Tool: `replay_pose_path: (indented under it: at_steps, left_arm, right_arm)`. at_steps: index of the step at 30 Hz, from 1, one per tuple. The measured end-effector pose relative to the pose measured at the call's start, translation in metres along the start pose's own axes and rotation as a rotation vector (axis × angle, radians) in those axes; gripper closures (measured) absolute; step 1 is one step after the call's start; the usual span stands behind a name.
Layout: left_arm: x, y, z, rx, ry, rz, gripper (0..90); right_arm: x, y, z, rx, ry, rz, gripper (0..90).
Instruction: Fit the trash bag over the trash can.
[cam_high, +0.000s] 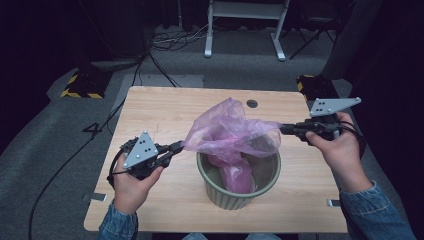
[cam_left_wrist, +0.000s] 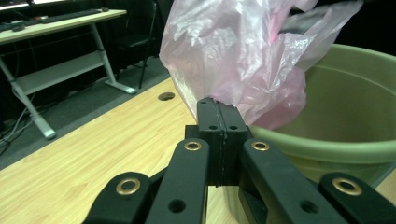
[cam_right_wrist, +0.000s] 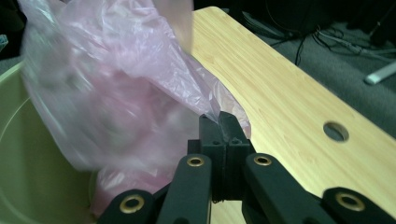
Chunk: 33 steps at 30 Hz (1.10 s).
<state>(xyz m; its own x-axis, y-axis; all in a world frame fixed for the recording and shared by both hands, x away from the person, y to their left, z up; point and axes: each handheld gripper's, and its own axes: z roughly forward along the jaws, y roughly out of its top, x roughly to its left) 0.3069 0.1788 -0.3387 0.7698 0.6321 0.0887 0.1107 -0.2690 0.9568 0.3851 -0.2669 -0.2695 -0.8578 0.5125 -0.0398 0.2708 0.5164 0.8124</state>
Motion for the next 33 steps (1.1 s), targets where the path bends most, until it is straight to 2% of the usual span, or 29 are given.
replay_pose_path:
  at_steps: [3, 6, 11, 13, 15, 18, 21, 24, 25, 27, 29, 31, 33]
  left_arm:
    - [0.001, 0.0, -0.008, 0.007, 0.01, 0.01, 90.0]
    - [0.0, -0.001, -0.015, 0.012, 0.017, 0.003, 90.0]
    - [0.003, -0.011, -0.023, 0.03, 0.03, -0.025, 90.0]
    - [0.004, -0.017, -0.023, 0.037, 0.032, -0.048, 90.0]
    - [0.004, -0.022, -0.023, 0.048, 0.028, -0.054, 90.0]
    - [0.003, -0.029, -0.022, 0.058, 0.017, -0.068, 90.0]
    - [0.002, -0.035, -0.022, 0.06, -0.011, -0.083, 90.0]
    - [-0.002, -0.041, -0.02, 0.044, -0.042, -0.094, 88.9]
    - [-0.002, -0.041, -0.019, 0.036, -0.039, -0.098, 80.5]
    - [-0.003, -0.038, -0.019, 0.014, -0.03, -0.111, 65.1]
    - [-0.003, -0.034, -0.019, -0.012, -0.028, -0.114, 58.5]
    - [-0.003, -0.029, -0.02, -0.027, -0.005, -0.088, 48.9]
    - [-0.004, -0.022, -0.022, -0.026, 0.009, -0.064, 44.5]
  right_arm:
    - [-0.005, -0.009, -0.011, 0.005, 0.0, 0.048, 90.0]
    - [-0.008, -0.02, -0.023, 0.017, -0.007, 0.093, 90.0]
    - [0.002, -0.042, -0.038, 0.045, -0.013, 0.116, 90.0]
    - [0.002, -0.052, -0.042, 0.046, -0.022, 0.133, 90.0]
    - [0.0, -0.062, -0.043, 0.05, -0.023, 0.151, 90.0]
    - [-0.001, -0.077, -0.04, 0.061, -0.003, 0.181, 90.0]
    - [0.003, -0.087, -0.038, 0.058, 0.023, 0.185, 90.0]
    - [0.01, -0.09, -0.038, 0.048, 0.045, 0.166, 90.0]
    - [0.012, -0.089, -0.038, 0.041, 0.046, 0.153, 89.7]
    - [0.015, -0.085, -0.041, 0.026, 0.017, 0.124, 76.9]
    - [0.018, -0.079, -0.043, 0.007, -0.035, 0.106, 59.8]
    - [0.02, -0.071, -0.045, -0.02, -0.08, 0.067, 47.6]
    - [0.022, -0.062, -0.047, -0.053, -0.108, 0.042, 39.6]
